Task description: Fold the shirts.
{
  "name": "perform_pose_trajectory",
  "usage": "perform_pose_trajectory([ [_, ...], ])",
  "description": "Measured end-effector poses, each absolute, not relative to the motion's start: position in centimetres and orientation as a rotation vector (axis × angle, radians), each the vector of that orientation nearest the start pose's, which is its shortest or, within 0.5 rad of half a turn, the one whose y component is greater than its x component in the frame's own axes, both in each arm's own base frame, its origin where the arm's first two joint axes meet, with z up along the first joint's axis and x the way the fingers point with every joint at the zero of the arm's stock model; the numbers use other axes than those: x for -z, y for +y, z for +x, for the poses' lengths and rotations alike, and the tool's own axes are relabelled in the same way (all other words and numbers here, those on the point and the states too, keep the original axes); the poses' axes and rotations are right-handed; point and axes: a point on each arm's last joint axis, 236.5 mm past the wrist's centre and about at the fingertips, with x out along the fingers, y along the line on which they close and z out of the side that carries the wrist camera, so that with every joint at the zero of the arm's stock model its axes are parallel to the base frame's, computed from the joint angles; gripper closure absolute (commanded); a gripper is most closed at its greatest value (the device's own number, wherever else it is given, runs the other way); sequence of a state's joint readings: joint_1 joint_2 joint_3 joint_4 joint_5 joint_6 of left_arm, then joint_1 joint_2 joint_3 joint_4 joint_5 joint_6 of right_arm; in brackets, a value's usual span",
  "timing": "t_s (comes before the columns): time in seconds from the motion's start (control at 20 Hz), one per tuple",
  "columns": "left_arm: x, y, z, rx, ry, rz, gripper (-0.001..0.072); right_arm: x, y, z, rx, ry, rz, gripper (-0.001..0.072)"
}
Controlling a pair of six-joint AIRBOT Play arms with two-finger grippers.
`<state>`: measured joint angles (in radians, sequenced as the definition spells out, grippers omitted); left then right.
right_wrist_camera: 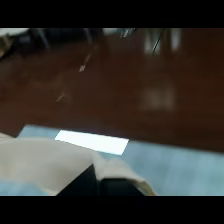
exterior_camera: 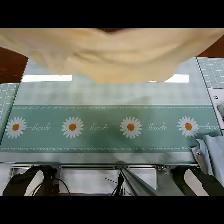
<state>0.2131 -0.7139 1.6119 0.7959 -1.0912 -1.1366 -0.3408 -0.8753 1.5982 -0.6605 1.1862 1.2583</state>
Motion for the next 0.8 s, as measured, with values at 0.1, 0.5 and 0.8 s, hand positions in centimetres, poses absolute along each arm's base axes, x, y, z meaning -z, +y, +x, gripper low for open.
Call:
perform_pose_trajectory([
  [0.1,-51.9,-9.5,21.4,0.409,-0.148,0.082,0.0688,-47.4,6.1,30.1,-0.39,0.067,0.233,0.0688],
  [0.5,-55.0,-7.7,11.7,0.215,-0.25,0.133,0.0688,-52.9,5.3,21.7,-0.213,-0.076,0.197,0.0688],
  [0.8,-43.8,-4.2,17.4,0.136,0.279,0.036,0.0687,-42.6,0.8,23.4,-0.023,0.354,0.174,0.0688],
])
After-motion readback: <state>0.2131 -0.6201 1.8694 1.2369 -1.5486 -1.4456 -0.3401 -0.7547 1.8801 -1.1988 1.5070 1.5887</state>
